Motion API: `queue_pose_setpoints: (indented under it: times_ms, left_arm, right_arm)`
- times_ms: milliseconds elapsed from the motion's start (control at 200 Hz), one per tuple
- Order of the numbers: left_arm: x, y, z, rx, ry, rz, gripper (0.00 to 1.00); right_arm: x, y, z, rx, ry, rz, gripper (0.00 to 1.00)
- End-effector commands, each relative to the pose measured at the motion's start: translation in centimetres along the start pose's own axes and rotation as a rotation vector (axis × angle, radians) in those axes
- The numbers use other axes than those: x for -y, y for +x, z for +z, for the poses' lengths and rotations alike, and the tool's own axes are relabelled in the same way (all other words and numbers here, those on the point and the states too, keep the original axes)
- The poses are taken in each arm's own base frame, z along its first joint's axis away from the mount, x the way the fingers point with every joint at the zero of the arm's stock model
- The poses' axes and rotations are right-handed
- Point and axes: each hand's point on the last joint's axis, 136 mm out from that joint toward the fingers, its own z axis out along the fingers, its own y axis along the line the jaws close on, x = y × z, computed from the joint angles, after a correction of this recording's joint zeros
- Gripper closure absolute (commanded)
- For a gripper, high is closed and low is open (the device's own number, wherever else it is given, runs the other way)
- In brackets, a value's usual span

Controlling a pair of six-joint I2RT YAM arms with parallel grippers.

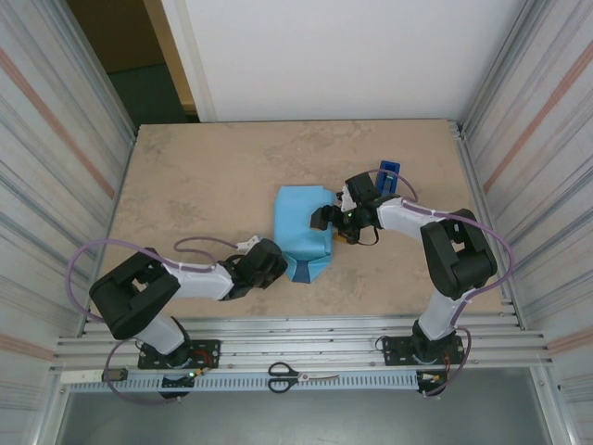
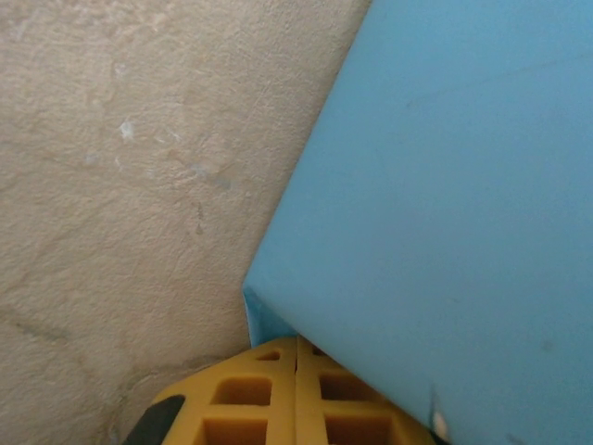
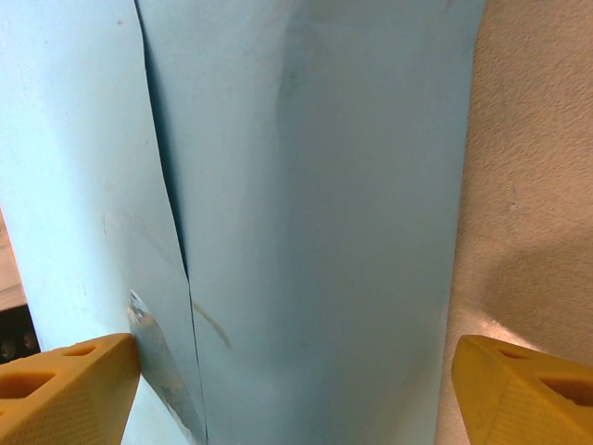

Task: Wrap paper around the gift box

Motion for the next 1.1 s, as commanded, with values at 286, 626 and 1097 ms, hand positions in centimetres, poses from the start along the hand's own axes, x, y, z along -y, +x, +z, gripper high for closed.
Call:
queue_pose_setpoints:
  times_ms: [286, 626, 1097]
  left_arm:
    - [4.5, -0.8, -4.7, 0.032, 0.131, 0.148, 0.96]
    - [10.0, -2.2, -9.8, 0.0, 0.34, 0.546, 0.78]
    - [12.8, -2.5, -10.0, -0.044, 0.303, 1.458, 0.4]
  right_arm:
    - [3.2, 2.9, 1.0, -0.1, 0.142, 0.05, 0.14]
    - [0.9, 1.2, 0.4, -0.076, 0.104, 0.012, 0.14]
    - [-3.1, -1.4, -2.7, 0.004, -0.007, -0.014, 0.12]
